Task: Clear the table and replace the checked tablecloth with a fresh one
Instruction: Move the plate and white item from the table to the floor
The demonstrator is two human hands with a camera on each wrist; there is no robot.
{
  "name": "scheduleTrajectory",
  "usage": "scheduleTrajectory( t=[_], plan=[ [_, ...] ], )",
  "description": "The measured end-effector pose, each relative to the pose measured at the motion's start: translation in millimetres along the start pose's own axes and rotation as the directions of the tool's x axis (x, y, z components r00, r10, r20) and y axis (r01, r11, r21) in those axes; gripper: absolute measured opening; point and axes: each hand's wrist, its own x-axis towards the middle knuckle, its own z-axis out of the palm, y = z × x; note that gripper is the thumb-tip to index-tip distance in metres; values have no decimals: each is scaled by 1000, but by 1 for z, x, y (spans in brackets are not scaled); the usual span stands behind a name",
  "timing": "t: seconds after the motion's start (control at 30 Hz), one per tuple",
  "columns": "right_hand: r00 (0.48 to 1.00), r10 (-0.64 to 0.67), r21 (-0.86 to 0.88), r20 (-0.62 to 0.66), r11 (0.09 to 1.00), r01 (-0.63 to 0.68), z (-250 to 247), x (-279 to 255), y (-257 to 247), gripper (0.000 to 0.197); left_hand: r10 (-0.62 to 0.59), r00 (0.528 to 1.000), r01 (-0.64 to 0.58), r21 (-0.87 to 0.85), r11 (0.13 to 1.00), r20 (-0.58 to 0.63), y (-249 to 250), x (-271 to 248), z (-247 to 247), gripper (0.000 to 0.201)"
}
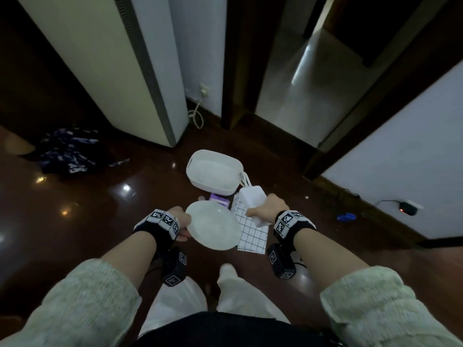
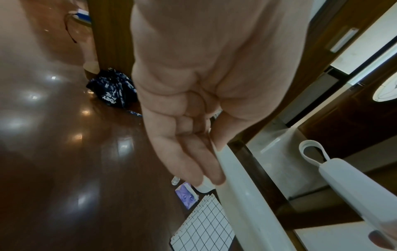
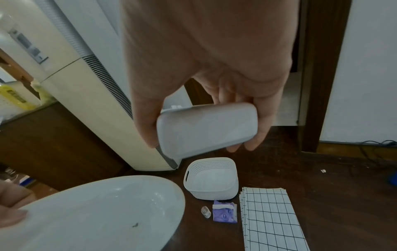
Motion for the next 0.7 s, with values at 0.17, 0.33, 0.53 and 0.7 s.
scheduleTrajectory(
  t=[0.17, 0.33, 0.53, 0.7],
  plan=[
    [1000, -6, -50, -14, 999, 5, 18, 9, -43, 55, -42, 999, 42, 16, 999, 34, -18, 27, -52, 25],
    [996, 78, -25, -35, 997, -79, 63, 20, -92, 84, -34, 998, 33, 19, 999, 50, -39, 60, -117, 19],
    [993, 119, -14, 0, 993, -119, 133, 23, -150, 82, -22, 999, 24, 84, 996, -25, -72, 88, -192, 15],
    [994, 106, -29, 34, 994, -105, 169, 21, -164, 85, -44, 992, 56, 98, 994, -119, -88, 107, -222, 18]
  ],
)
